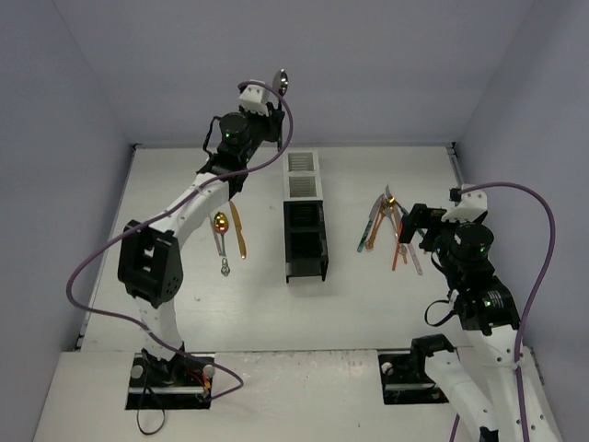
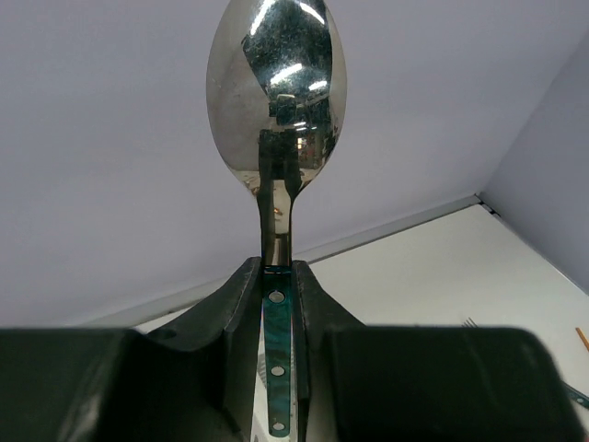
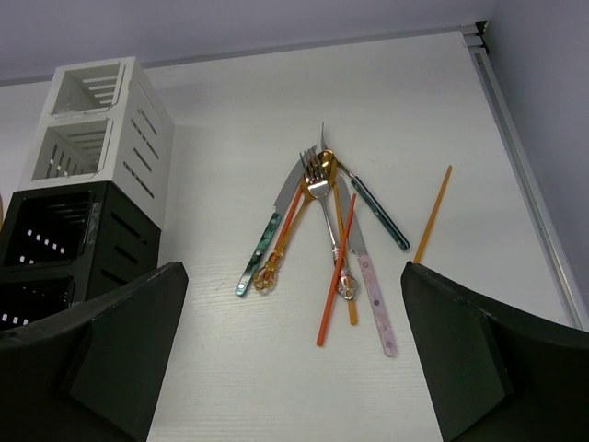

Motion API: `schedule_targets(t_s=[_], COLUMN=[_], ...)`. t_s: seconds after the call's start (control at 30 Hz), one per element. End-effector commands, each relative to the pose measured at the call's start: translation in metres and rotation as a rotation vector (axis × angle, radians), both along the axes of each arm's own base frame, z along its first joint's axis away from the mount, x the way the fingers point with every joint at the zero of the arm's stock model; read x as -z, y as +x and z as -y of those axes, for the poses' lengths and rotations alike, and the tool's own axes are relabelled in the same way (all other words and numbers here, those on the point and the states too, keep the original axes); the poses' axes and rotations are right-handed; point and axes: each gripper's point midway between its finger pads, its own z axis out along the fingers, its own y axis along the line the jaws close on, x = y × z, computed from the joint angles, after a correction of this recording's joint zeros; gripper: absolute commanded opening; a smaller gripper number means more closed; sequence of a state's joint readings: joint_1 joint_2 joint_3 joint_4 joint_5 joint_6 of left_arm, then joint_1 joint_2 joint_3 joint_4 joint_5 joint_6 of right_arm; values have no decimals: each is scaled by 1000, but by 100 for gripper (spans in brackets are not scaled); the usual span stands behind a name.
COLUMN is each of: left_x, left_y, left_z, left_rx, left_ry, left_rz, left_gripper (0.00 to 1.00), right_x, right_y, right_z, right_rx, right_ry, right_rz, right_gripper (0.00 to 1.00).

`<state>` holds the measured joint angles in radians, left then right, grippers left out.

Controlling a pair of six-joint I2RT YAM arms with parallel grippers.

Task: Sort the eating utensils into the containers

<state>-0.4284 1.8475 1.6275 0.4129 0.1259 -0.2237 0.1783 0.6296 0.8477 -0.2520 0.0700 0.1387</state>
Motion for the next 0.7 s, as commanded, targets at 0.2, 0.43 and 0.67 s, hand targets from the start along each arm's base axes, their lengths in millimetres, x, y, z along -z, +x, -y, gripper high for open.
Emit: schedule_targets(t_s=[0.2,0.43,0.67], left_x=[-74,-46,1], left_y=[-5,3,16], left_z=[39,59,69], left_rx=[188,269,296], left_ry=[-58,-69,-55], left_rz=[380,446,419], left_gripper=[0,0,0], right_x=[-30,-23,-16], right_y=[6,10,11], right_z=[1,2,3], right_rx=[0,3,9], right_ry=[-25,-44,-54], right_rz=[82,54,36], right_gripper=[100,100,100])
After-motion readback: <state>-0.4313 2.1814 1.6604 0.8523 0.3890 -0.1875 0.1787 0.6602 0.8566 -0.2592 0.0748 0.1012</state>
